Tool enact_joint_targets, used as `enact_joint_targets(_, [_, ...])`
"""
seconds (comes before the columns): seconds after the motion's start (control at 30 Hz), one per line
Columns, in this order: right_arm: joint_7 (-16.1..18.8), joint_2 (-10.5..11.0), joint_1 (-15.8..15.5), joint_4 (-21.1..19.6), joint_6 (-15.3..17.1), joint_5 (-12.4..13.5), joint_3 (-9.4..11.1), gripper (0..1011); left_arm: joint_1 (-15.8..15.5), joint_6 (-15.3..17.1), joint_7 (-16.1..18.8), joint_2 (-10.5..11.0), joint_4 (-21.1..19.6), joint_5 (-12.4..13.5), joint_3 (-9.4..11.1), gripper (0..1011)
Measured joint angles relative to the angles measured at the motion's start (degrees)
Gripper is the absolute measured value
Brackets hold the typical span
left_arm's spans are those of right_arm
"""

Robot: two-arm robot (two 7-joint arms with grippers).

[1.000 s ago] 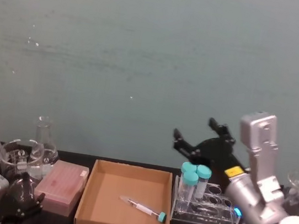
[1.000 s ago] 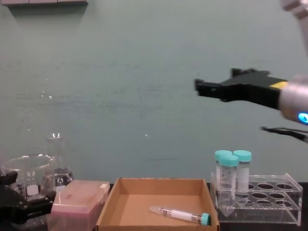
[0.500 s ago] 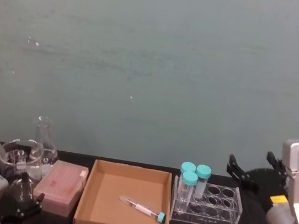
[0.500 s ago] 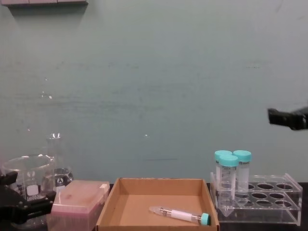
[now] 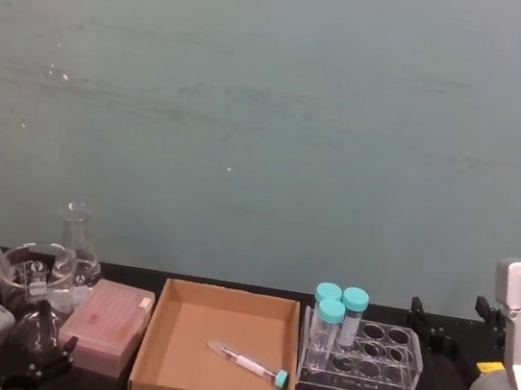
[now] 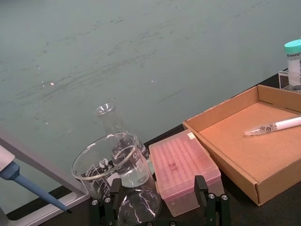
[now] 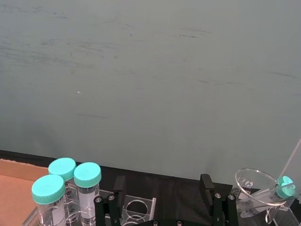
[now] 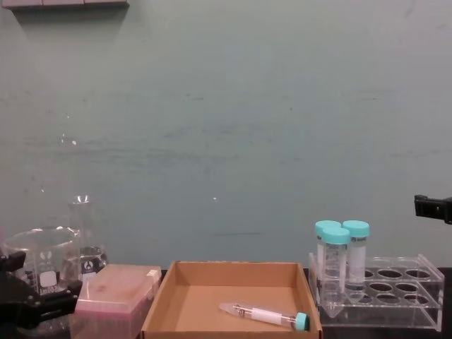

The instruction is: Use the right hand to move the test tube from the test tube rack into the box.

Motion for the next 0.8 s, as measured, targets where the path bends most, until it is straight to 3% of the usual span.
enact_joint_targets(0.8, [0.0,0.2,0.1,-0.2,-0.4,0.0,-0.2,1000,0.0,0.0,0.0,0.0,0.0,0.0,0.0,1000])
